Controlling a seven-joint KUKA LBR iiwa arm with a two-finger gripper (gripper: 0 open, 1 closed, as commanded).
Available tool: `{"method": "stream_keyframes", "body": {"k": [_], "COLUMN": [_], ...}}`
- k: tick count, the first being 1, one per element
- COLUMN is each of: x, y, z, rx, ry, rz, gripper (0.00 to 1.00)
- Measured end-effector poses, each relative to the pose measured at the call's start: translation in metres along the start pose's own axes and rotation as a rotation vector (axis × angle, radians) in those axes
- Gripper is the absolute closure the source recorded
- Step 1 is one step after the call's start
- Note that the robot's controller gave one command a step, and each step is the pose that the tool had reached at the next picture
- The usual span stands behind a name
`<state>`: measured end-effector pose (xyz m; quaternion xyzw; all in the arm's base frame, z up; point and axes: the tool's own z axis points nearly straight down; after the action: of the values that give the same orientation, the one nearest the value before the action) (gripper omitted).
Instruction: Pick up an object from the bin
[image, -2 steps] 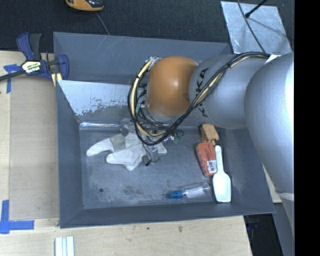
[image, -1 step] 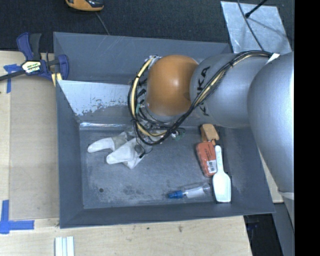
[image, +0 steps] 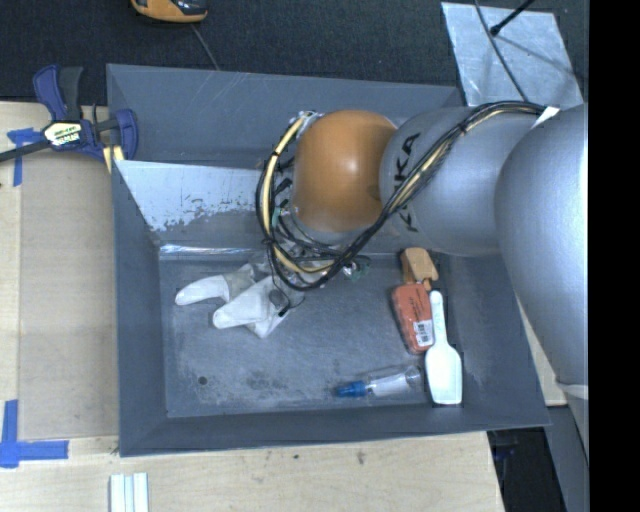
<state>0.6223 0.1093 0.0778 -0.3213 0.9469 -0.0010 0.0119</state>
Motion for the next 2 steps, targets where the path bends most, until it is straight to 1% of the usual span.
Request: {"method": "stream_keyframes", "body": {"k": [1, 2], "x": [-0.0002, 0.0006], "y": [-0.0001, 0.0004], "z": [-0.0019, -0.0089], "rx": [-0.001, -0.005], "ry": [0.002, 0.011], "rz": [0.001, 0.001], "gripper": [1.0, 1.0]}}
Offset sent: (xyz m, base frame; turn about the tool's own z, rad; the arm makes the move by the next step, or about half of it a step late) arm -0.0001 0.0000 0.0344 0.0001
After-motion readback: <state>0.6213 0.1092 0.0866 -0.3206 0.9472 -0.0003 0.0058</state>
